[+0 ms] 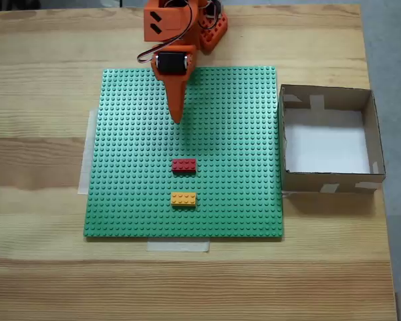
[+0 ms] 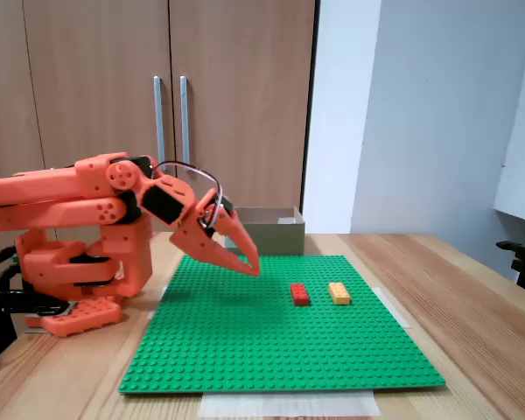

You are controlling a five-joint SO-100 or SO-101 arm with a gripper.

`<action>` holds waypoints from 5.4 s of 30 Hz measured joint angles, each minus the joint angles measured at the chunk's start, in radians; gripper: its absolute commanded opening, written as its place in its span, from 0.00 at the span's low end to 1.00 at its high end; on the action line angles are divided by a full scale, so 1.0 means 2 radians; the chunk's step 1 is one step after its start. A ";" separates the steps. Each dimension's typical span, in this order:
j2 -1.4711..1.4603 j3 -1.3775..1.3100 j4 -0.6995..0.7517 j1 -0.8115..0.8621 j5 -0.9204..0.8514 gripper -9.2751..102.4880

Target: Pick the red lego block and put it in the box.

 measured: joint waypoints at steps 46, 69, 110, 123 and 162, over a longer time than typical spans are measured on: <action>0.000 0.000 0.000 0.000 0.000 0.07; 0.000 0.000 0.000 0.000 -0.005 0.07; -0.426 -0.362 0.046 -0.018 -0.012 0.10; -0.577 -0.498 0.111 0.010 -0.048 0.22; -0.904 -0.751 0.212 -0.020 -0.019 0.27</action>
